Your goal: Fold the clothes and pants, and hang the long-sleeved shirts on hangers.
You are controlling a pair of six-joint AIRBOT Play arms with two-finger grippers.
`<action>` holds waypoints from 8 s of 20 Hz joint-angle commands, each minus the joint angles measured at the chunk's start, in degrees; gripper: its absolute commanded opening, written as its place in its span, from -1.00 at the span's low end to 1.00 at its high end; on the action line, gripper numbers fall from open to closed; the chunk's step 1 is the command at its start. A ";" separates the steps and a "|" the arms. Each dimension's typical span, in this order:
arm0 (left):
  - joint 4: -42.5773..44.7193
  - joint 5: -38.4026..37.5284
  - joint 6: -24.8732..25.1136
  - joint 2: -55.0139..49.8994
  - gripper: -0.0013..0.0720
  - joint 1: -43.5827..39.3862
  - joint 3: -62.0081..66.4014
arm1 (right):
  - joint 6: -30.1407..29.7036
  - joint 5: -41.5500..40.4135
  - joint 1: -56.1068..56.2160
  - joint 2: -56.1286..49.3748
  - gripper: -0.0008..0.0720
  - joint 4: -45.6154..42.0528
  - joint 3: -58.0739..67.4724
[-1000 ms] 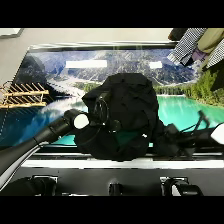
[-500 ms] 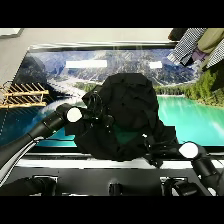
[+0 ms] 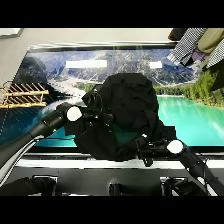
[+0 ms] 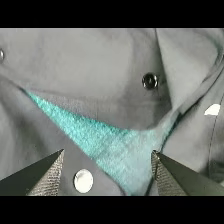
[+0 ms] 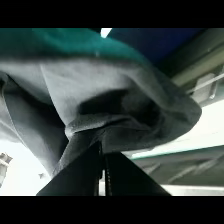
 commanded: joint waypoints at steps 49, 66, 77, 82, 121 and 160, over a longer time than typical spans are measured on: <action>15.45 -1.88 7.98 -5.62 -0.92 19.15 48.17 | -22.56 24.17 -13.22 -31.93 -0.89 -34.67 101.04; 28.68 -37.92 -26.10 13.90 -0.92 12.07 40.02 | -28.94 33.18 -5.84 -20.17 -0.89 -36.20 99.10; 25.03 -14.03 -51.98 18.21 -0.91 -4.52 -8.55 | -22.43 17.86 -5.84 6.91 -0.89 -32.28 32.52; 25.07 -5.81 -58.47 18.18 -0.91 -6.75 -15.54 | -22.69 13.18 -5.84 3.72 -0.89 -30.16 28.96; 18.36 -20.00 -1.57 21.84 0.54 90.23 -5.99 | -25.73 14.99 -5.84 -3.96 -0.89 -33.62 36.83; 10.08 -15.30 50.18 -21.31 -0.54 93.31 11.93 | -24.61 15.47 -5.86 -3.96 -0.89 -44.54 36.81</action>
